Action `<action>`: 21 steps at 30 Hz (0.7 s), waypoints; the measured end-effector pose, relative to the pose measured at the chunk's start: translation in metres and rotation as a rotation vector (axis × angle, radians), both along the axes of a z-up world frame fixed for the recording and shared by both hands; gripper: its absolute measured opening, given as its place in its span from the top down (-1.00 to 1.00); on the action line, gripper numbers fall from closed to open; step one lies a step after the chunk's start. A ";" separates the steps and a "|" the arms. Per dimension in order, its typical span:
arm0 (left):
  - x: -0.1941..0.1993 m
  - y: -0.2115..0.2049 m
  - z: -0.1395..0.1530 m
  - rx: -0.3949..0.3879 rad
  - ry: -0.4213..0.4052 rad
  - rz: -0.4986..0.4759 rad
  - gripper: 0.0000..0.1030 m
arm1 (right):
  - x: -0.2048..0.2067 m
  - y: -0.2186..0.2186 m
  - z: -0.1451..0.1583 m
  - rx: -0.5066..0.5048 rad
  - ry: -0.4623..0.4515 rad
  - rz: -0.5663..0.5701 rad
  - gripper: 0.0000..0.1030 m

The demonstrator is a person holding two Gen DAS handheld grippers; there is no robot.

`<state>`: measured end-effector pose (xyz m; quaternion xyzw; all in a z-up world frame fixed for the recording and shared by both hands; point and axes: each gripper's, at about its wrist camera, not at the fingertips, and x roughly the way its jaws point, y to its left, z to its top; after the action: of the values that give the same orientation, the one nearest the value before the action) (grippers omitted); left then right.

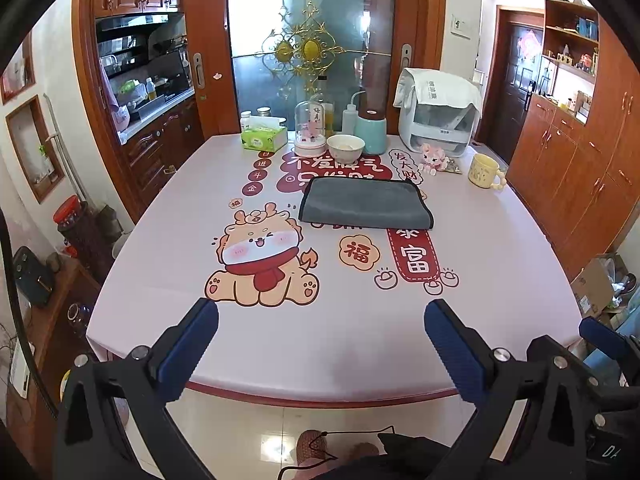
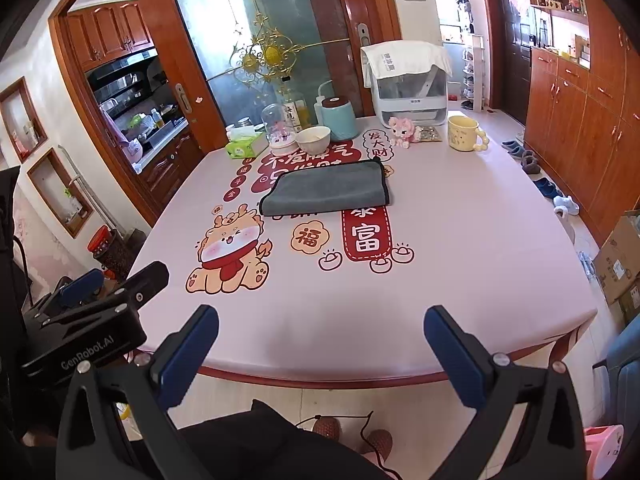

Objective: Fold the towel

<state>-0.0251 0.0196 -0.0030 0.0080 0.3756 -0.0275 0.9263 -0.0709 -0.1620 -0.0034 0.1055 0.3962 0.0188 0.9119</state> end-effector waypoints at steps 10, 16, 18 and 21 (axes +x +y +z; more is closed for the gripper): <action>-0.003 0.000 0.000 0.001 0.002 -0.003 -0.99 | -0.001 -0.001 -0.001 0.003 0.003 0.000 -1.00; -0.005 -0.001 -0.002 0.006 -0.002 -0.011 -0.99 | -0.001 -0.001 -0.001 0.003 0.001 -0.001 -1.00; -0.006 -0.001 -0.002 0.009 -0.004 -0.014 -0.99 | -0.001 -0.001 -0.001 0.005 0.002 -0.001 -1.00; -0.006 -0.001 -0.002 0.010 -0.002 -0.016 -0.99 | -0.001 -0.001 -0.001 0.004 0.003 0.000 -1.00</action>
<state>-0.0310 0.0187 -0.0051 0.0157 0.3746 -0.0328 0.9265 -0.0715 -0.1632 -0.0045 0.1075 0.3974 0.0195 0.9111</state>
